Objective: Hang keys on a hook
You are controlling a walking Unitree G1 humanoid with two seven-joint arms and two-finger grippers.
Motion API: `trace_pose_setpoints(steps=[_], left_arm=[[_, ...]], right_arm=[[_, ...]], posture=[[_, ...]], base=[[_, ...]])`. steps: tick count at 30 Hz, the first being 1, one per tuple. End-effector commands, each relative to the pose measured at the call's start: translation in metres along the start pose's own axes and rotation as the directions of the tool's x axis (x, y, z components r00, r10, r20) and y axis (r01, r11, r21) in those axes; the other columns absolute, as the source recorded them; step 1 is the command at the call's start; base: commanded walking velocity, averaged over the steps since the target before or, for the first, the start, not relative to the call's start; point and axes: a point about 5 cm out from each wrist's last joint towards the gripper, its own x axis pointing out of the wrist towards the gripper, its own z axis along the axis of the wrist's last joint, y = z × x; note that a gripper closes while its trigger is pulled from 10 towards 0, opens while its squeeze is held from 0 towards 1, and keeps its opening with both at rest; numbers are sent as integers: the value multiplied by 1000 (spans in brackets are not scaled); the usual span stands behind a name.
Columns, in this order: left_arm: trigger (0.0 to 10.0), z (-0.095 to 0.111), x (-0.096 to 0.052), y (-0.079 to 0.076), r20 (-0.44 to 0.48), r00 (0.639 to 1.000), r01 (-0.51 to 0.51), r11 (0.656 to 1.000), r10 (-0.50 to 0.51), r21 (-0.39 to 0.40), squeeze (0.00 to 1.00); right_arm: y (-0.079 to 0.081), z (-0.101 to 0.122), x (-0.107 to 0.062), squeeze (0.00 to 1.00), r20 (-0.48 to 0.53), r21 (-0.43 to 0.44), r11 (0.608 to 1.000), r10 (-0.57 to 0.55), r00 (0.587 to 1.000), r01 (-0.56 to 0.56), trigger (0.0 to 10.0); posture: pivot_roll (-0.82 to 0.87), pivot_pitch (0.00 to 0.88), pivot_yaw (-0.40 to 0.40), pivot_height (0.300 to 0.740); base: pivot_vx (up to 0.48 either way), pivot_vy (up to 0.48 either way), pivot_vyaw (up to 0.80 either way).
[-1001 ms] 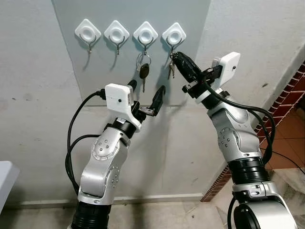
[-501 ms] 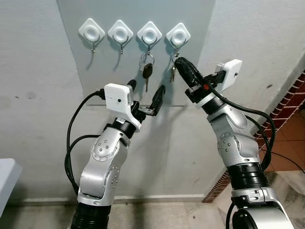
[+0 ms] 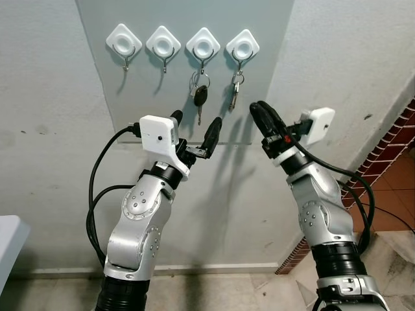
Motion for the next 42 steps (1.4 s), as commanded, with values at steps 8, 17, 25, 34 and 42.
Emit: trace_pose_setpoints(steps=[8,17,25,34,42], left_arm=[[10000,-8,-1,6,-21,999,-28,1000,28,8,0],[10000,-22,-6,22,-54,993,-102,994,103,25,0],[10000,-52,-19,43,-139,970,-196,980,197,25,0],[10000,-123,-52,65,-342,886,-313,948,313,57,0],[10000,-156,-70,68,-457,825,-329,940,332,89,0]], right_arm=[[-5,4,-8,0,21,-27,998,-47,999,48,10000],[-13,-7,-25,1000,-5,-28,993,-117,993,117,10000],[-24,-27,-51,1000,-80,-71,979,-198,977,193,10000],[-42,-76,-104,1000,-278,-146,943,-329,902,299,10000],[-51,-106,-142,1000,-420,-197,908,-419,805,370,10000]], posture=[[-36,0,-37,740],[-39,0,-37,740],[-44,0,-34,740],[-64,0,-19,740],[-68,0,-6,740]], base=[[0,0,0],[0,0,0],[0,0,0],[0,0,0],[0,0,0]])
